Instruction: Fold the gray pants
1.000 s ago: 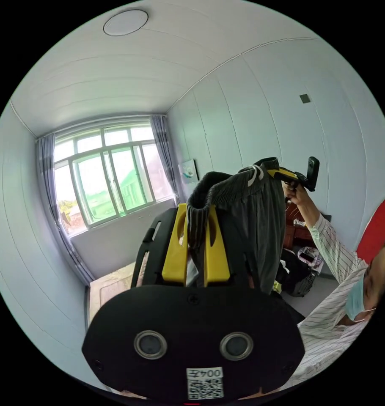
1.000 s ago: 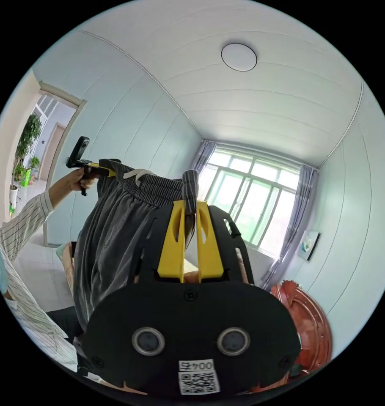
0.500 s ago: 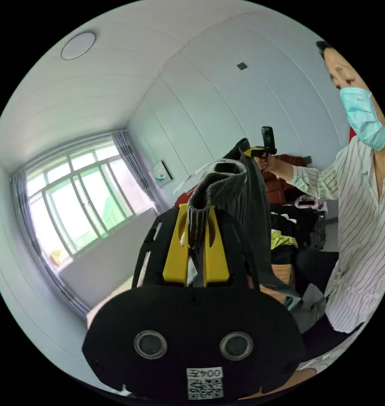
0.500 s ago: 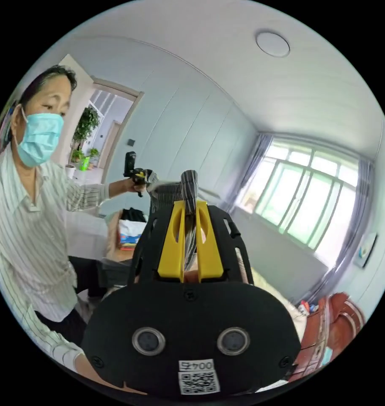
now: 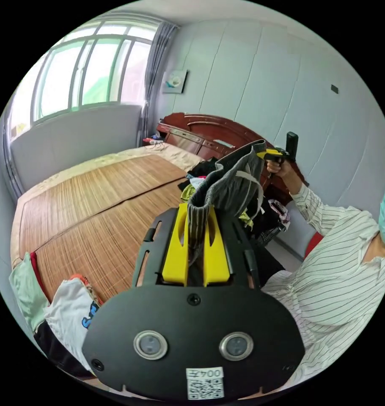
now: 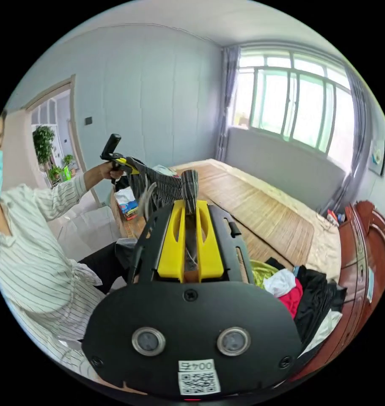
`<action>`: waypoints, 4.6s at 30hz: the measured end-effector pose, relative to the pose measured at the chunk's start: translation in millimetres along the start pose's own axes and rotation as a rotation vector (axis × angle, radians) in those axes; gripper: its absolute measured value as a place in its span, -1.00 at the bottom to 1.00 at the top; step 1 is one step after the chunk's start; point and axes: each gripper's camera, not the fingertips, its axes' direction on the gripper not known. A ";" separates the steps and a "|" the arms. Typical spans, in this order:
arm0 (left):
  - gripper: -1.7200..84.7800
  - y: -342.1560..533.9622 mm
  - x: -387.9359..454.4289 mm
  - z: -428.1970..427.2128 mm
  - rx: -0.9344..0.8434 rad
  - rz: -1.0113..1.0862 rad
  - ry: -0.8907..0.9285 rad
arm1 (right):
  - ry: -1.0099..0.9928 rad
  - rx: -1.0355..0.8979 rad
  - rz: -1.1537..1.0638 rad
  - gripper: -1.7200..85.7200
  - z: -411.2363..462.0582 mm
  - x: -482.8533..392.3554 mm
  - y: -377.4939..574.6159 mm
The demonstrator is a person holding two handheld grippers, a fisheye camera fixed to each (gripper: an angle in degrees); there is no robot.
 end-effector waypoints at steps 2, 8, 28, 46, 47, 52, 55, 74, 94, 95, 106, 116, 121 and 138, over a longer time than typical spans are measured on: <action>-0.94 -11.0 -40.7 29.2 -0.096 -0.149 0.082 | -0.016 -0.059 0.091 -0.87 15.9 29.9 -10.4; -0.92 -34.8 -123.2 113.2 -0.258 -0.473 0.049 | -0.039 -0.232 0.518 -0.86 84.7 142.5 -28.3; -0.79 116.1 -113.6 186.0 0.148 -0.531 0.546 | -0.145 0.060 0.650 -0.85 157.9 93.2 9.9; -0.38 233.2 -68.1 96.6 0.401 -0.369 0.604 | -0.115 0.183 0.408 -0.78 198.1 6.8 52.9; -0.38 236.3 -65.6 90.6 0.399 -0.355 0.588 | -0.095 0.180 0.382 -0.74 199.9 -1.9 51.1; -0.36 242.2 -56.7 72.6 0.378 -0.331 0.505 | 0.019 0.115 0.254 -0.65 216.5 -39.5 36.7; -0.36 234.9 -41.4 63.4 0.313 -0.267 0.393 | 0.137 0.061 0.202 -0.64 229.6 -59.0 31.1; -0.79 224.9 -88.3 -42.6 0.243 -0.282 0.221 | 0.196 0.154 0.056 -0.69 187.2 -83.1 80.2; -0.80 144.6 -75.6 -230.8 0.313 0.040 0.520 | -0.569 0.242 -0.186 -0.72 163.1 -16.3 33.7; -0.80 138.9 -77.0 -241.9 0.324 0.044 0.508 | -0.624 0.236 -0.200 -0.77 157.4 -17.6 28.3; -0.81 16.0 -52.5 -377.0 0.456 0.165 0.376 | -0.192 0.132 -0.340 -0.82 6.2 -83.7 -103.8; -0.81 -101.6 47.5 -528.0 0.645 0.354 0.192 | 0.127 0.114 -0.408 -0.81 -151.4 -187.8 -219.1; -0.82 -136.5 85.8 -544.4 0.673 0.317 0.109 | 0.186 0.152 -0.352 -0.80 -184.7 -207.2 -234.0; -0.88 -141.0 43.2 -304.6 0.369 0.306 0.354 | 0.087 0.055 -0.401 -0.33 -118.4 -218.8 -105.2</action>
